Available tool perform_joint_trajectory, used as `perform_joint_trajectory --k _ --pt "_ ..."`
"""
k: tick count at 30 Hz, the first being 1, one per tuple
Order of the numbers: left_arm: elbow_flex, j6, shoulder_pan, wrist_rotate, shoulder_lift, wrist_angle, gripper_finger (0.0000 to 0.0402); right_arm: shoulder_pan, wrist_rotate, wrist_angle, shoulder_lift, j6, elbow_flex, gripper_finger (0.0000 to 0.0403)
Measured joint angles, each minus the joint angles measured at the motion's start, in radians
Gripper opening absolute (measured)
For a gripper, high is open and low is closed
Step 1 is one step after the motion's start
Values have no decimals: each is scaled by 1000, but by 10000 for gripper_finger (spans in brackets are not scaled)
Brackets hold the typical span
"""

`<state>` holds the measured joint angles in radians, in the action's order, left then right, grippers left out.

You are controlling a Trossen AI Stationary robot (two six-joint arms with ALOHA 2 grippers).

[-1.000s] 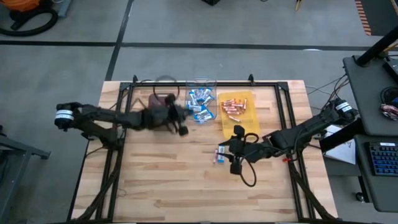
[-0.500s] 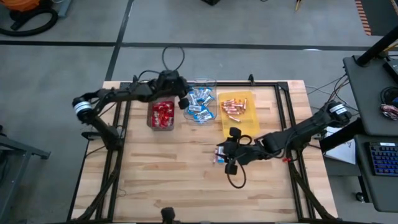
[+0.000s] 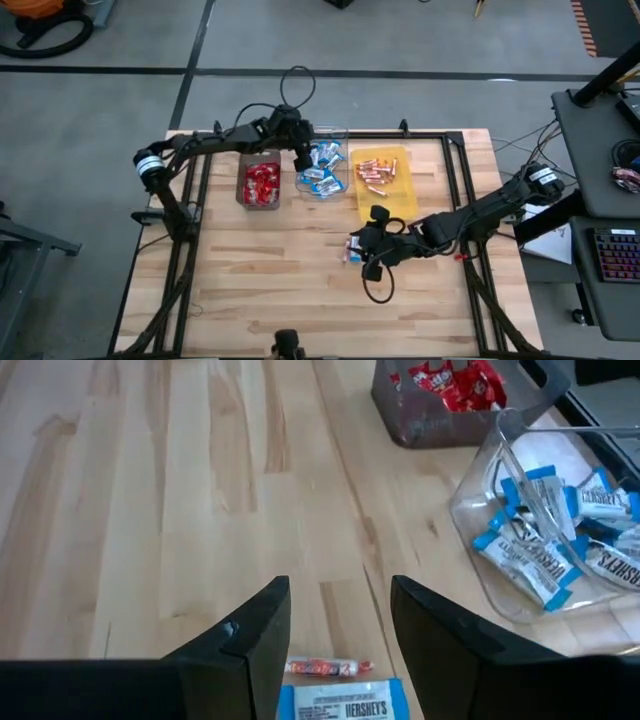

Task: Sort candy
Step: Put the white-red candy into the yellow bin

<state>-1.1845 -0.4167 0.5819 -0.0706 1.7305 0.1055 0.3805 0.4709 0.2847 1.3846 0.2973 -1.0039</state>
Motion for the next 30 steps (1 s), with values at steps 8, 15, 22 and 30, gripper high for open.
perform_joint_trajectory --k 8,15,22,30 --pt "39 165 -116 -52 -93 67 126 0 -8 13 19 106 5 167" --pt "95 340 -332 -39 -198 88 110 -2 -8 26 85 346 5 166" --pt "135 476 -598 103 -231 71 96 -2 -52 43 191 412 5 154" --pt "146 639 -863 384 -148 -29 95 42 -217 209 178 445 6 136"
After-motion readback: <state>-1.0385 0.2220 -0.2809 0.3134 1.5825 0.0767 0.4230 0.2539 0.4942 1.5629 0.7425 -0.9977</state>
